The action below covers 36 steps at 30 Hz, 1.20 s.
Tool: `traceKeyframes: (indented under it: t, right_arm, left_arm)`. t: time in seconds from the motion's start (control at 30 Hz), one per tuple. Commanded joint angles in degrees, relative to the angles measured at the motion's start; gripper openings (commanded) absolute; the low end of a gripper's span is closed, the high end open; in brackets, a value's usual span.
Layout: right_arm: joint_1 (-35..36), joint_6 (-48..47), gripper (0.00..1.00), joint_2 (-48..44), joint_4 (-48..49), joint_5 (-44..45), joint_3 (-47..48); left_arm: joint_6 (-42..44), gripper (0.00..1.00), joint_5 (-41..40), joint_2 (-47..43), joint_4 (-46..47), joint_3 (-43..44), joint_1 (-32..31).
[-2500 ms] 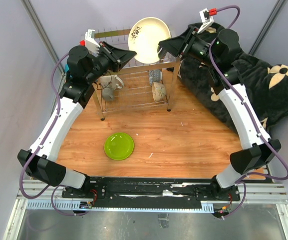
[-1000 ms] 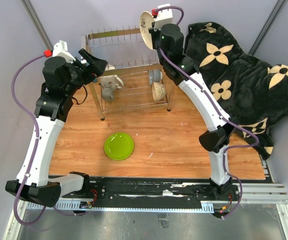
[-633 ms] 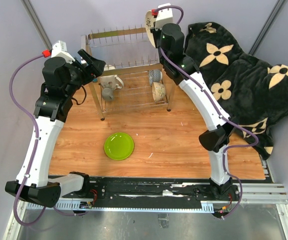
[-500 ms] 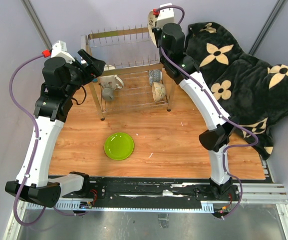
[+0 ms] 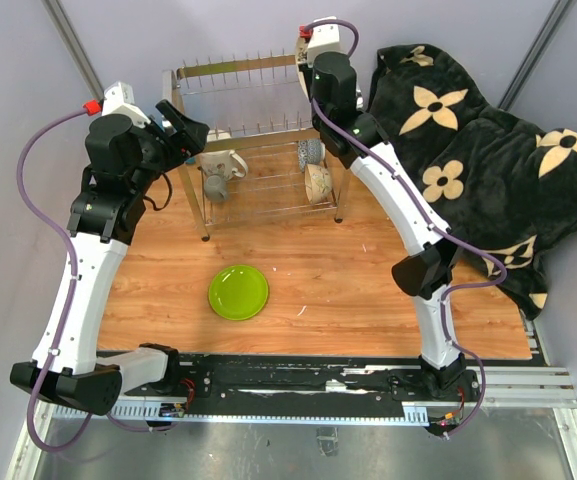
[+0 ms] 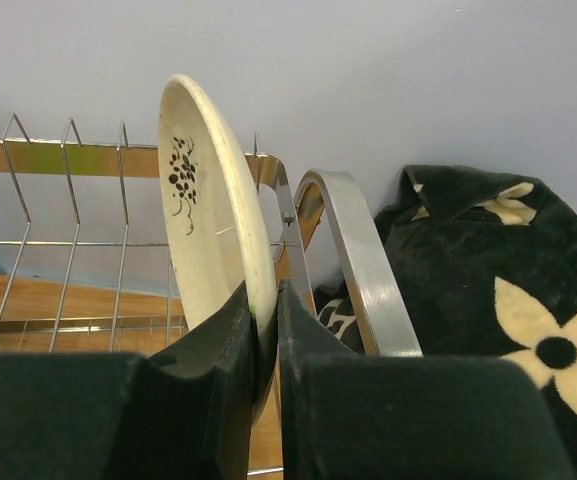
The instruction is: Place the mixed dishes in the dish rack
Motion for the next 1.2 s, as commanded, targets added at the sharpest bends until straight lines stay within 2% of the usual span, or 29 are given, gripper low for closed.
traceKeyframes:
  t: [0.0, 0.47, 0.63, 1.07, 1.17]
  right_arm:
    - [-0.59, 2.36, 0.01, 0.49, 0.64, 3.3, 3.02]
    - [-0.02, 4.75, 0.04, 0.12, -2.25, 1.23, 1.45]
    - [0.03, 5.45, 0.1, 0.07, -3.01, 0.59, 0.92]
    - [1.17, 4.63, 0.12, -0.5, -3.04, -1.7, 0.77]
    - [1.47, 4.45, 0.16, -0.56, -3.03, -2.18, 0.81]
  left_arm:
    - [1.44, 0.9, -1.38, -1.19, -0.34, 0.98, 0.3]
    - [1.55, 0.9, -1.19, -1.23, -0.36, 0.59, 0.3]
    - [1.46, 0.9, -1.04, -1.54, -0.46, 0.38, 0.3]
    - [1.38, 0.9, -0.2, -1.54, -0.16, -0.57, 0.31]
    - [1.46, 0.9, -0.13, -1.55, -0.37, -0.49, 0.3]
